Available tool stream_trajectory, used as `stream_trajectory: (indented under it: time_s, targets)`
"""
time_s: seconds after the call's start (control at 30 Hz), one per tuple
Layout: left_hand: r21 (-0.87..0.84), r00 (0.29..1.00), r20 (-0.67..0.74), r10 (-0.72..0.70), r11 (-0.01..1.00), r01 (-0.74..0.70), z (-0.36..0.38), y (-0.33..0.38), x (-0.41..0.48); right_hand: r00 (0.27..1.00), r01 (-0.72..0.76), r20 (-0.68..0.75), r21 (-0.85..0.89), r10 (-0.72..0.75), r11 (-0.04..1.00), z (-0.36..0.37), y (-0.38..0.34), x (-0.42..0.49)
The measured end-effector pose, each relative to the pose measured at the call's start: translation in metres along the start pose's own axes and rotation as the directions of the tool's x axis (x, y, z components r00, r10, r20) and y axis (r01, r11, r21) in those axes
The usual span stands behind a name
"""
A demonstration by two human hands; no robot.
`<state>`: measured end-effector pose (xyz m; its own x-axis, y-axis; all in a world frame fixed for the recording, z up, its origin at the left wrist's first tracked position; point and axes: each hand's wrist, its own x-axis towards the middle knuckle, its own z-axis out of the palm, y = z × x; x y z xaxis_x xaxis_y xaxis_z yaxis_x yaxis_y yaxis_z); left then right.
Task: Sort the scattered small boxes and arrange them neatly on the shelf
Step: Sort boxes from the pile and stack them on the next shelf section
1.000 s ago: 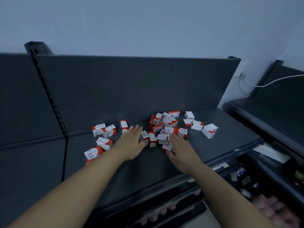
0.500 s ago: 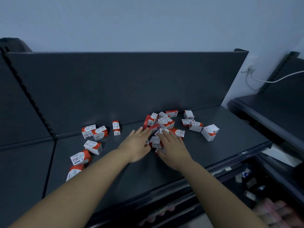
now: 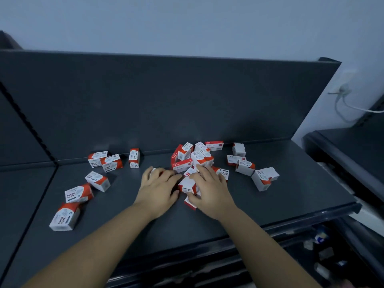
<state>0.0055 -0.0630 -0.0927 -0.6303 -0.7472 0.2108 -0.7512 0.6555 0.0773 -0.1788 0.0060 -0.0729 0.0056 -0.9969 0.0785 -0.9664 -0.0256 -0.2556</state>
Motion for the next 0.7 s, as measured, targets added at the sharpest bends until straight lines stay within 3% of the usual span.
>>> stream_trajectory:
  time_s: [0.2,0.3,0.43,0.5,0.7]
  targets:
    - [0.072,0.984,-0.143,-0.104,0.991,0.115,-0.001,0.016,-0.004,0.998,0.036,-0.054,0.085,-0.032,0.996,-0.01,0.041,-0.016]
    - [0.037,0.98,-0.176,-0.089,0.995,0.097,-0.01,0.048,-0.006,0.994,0.032,-0.112,0.153,-0.015,0.988,-0.007,0.053,-0.02]
    - [-0.253,0.982,0.017,-0.186,0.95,0.184,-0.007,0.089,-0.015,0.986,0.029,-0.164,0.204,0.005,0.979,-0.005,0.064,-0.026]
    - [-0.278,0.977,0.092,-0.194,0.937,0.212,0.004,0.095,-0.02,0.984,0.011,-0.179,0.2,0.026,0.98,-0.007,0.071,-0.03]
    - [-0.339,0.965,0.058,-0.255,0.904,0.259,0.011,0.075,-0.024,0.996,-0.03,-0.077,0.119,0.039,0.992,-0.018,0.087,-0.032]
